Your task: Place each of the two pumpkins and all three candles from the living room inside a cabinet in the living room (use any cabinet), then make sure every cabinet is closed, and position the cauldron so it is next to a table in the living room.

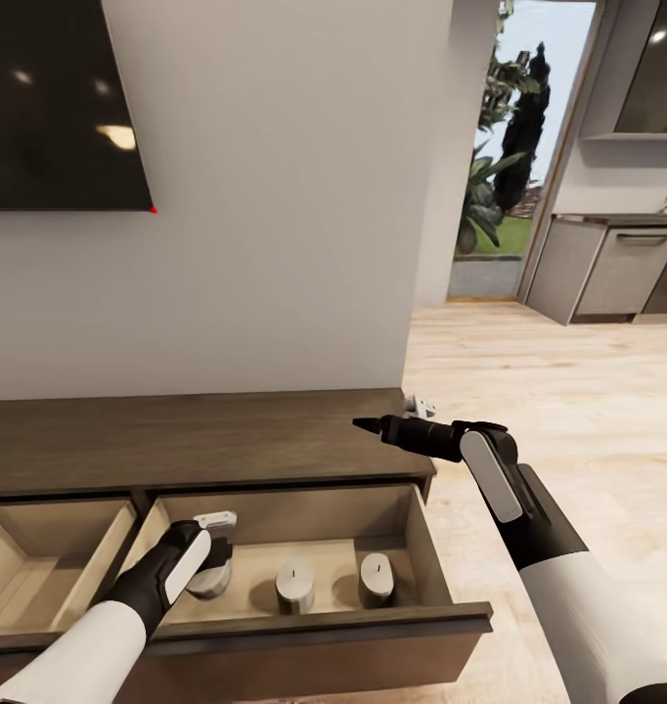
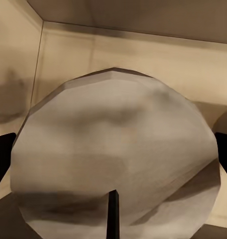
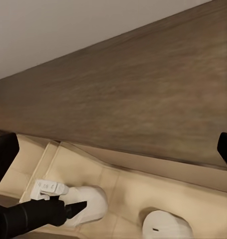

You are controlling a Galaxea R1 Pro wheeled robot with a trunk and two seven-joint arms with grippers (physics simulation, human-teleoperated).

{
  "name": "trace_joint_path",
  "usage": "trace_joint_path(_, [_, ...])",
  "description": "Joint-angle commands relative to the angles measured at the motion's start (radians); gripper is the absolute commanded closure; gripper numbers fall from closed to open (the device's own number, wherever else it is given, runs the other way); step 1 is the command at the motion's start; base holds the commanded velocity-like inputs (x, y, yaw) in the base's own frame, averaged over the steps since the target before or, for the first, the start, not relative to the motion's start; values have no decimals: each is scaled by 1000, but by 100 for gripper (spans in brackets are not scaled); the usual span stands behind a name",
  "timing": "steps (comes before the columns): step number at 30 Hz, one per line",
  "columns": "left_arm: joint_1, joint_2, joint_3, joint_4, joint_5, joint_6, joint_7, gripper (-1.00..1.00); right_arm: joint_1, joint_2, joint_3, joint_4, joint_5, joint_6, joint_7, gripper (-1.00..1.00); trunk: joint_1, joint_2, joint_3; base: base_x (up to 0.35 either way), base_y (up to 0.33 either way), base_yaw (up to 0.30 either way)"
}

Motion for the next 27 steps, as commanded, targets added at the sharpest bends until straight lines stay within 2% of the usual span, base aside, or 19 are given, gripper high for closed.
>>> trace_joint_path(1, [-1,1,-7,-2,10,2,9,100,-1,-1,1,0,7,2,7,-100,0,-1,-5,0,0,0])
trace_joint_path(6, [0,3,-7,-9,5,2,10,100,-1,-1,1,0,7,2,8,-100,2,-2,-24,0,0,0])
trace_joint_path(21, [0,3,-6,-11,7,-1,10,100,-1,-1,1,0,8,2,6,-100,2,-2,-24,0,0,0])
trace_joint_path(22, [0,3,-6,-11,8,-1,10,-100,-1,-1,1,0,9,2,6,-100,2,-2,-24,0,0,0])
trace_joint_path(27, [0,3,-6,-11,10,-1,9,-100,-1,-1,1,0,8,2,6,-100,2,-2,-24,0,0,0])
